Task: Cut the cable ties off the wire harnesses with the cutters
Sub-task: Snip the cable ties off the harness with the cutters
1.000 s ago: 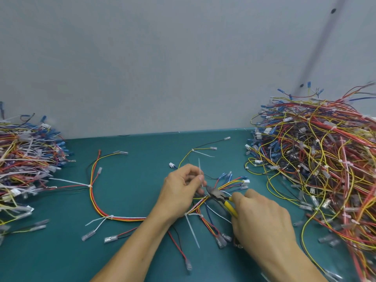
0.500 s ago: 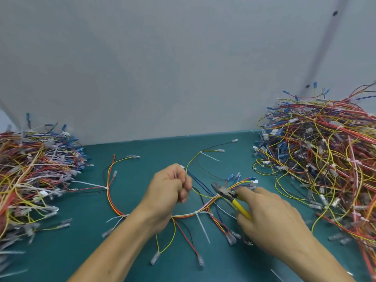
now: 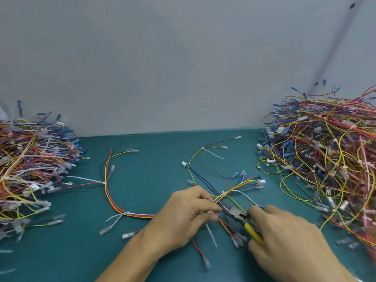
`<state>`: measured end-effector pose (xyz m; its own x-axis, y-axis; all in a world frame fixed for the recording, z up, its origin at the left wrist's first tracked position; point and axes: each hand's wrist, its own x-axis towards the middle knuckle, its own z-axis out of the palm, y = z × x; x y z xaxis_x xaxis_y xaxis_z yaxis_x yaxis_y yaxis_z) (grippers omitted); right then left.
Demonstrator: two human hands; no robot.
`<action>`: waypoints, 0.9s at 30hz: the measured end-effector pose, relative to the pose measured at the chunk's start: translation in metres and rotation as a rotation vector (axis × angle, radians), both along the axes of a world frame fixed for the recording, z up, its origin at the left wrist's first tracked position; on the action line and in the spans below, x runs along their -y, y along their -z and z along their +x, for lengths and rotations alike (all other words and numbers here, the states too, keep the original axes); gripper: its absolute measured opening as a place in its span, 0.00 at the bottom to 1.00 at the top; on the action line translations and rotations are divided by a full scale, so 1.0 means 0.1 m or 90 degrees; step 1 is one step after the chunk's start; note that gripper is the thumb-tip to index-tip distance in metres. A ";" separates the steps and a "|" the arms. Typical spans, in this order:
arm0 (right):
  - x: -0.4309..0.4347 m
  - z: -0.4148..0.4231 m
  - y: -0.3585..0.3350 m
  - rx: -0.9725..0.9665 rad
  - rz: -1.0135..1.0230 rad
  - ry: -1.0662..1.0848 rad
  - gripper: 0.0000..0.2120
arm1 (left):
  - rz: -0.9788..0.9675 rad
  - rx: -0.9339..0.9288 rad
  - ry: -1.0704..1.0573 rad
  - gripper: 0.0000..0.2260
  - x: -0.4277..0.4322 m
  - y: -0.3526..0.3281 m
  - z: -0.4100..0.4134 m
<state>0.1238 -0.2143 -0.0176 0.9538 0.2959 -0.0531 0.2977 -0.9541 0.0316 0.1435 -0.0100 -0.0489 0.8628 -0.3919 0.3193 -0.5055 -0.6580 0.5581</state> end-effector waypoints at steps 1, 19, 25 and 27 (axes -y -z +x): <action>0.02 -0.01 -0.01 0.001 -0.012 0.007 0.12 | 0.003 0.012 -0.006 0.05 0.01 0.01 0.00; -0.04 -0.07 0.07 -0.029 -0.019 0.020 0.09 | -0.135 -0.191 -0.075 0.05 0.09 0.07 0.17; -0.06 -0.07 0.09 -0.028 -0.017 0.022 0.09 | -0.137 -0.193 -0.081 0.06 0.10 0.07 0.18; -0.07 -0.07 0.09 -0.030 -0.017 0.023 0.10 | -0.131 -0.189 -0.083 0.07 0.09 0.07 0.18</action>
<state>0.1167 -0.2072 -0.0263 0.9600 0.2594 -0.1050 0.2651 -0.9632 0.0445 0.1616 -0.0194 -0.0558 0.9680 -0.2264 0.1083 -0.2212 -0.5657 0.7944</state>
